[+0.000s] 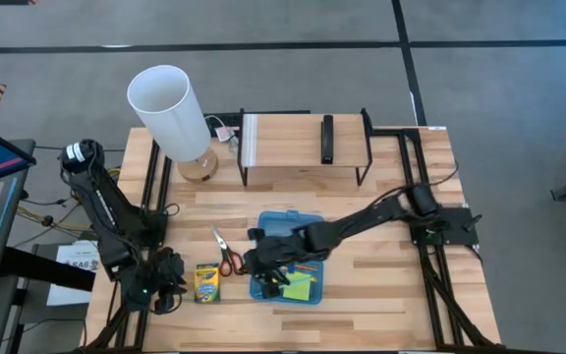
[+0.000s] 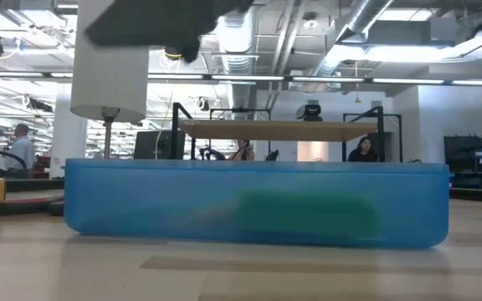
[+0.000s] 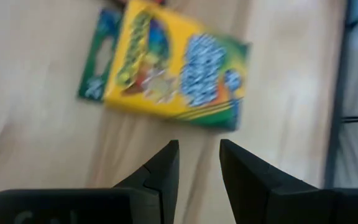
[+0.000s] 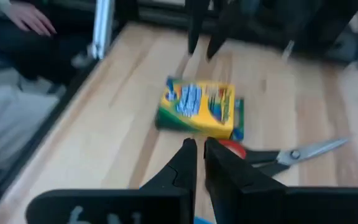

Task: Pack school essentials
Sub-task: Put the yellow crayon box into the blue supply box

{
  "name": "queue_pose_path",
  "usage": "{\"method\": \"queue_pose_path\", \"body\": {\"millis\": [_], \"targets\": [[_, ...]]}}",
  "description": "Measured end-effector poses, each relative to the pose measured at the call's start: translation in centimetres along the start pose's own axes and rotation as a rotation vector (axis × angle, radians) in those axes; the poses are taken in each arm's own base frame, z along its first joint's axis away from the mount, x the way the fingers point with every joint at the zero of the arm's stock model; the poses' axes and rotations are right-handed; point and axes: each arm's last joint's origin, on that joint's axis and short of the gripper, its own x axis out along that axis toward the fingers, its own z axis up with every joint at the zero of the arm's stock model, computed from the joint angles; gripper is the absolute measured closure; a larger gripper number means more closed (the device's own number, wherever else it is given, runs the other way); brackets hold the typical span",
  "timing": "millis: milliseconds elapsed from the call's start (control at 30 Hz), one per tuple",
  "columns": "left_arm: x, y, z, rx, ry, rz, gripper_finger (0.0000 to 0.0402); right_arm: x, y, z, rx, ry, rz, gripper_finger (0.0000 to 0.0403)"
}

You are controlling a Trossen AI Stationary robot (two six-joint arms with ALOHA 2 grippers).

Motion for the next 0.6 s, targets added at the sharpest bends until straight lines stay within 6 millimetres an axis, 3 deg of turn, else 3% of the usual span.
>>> {"method": "queue_pose_path", "body": {"millis": [367, 600], "targets": [[3.2, 0.1, -1.5, -0.005, 0.108, 0.143, 0.03, 6.7, -0.2, -1.0, 0.002, 0.153, 0.0, 0.0337], [4.7, 0.0, -1.7, 0.011, 0.096, 0.191, 0.03, 9.7, -1.0, -2.0, 0.003, 0.213, -0.01, 0.0337]]}}
